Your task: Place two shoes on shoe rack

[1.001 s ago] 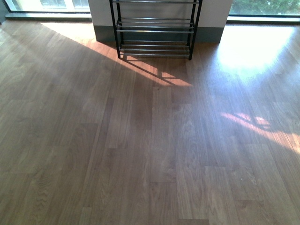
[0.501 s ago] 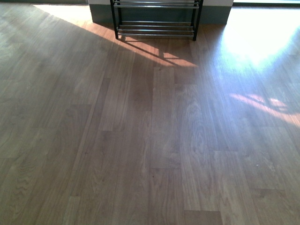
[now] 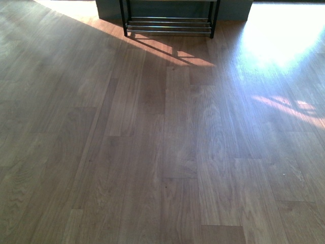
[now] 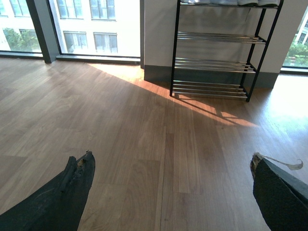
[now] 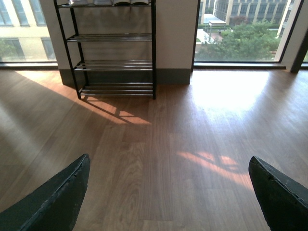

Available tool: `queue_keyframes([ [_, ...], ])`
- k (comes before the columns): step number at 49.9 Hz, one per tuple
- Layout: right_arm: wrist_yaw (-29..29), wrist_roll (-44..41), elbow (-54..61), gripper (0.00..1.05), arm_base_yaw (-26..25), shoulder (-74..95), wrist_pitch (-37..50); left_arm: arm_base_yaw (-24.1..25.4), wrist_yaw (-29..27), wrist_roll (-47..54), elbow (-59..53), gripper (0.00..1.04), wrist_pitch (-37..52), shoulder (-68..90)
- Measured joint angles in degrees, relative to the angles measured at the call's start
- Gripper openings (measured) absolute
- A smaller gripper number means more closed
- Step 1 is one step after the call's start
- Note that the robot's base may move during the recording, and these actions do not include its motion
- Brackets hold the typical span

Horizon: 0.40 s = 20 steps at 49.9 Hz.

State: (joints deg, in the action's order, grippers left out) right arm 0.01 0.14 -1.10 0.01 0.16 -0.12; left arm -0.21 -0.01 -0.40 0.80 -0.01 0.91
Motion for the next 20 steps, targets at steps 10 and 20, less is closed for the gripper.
queue_keyframes([
  [10, 0.0, 0.0, 0.0, 0.96, 0.0, 0.0, 0.0, 0.0, 0.0, 0.0, 0.0, 0.95, 0.0, 0.0],
  [20, 0.0, 0.0, 0.0, 0.96, 0.0, 0.0, 0.0, 0.0, 0.0, 0.0, 0.0, 0.95, 0.0, 0.0],
])
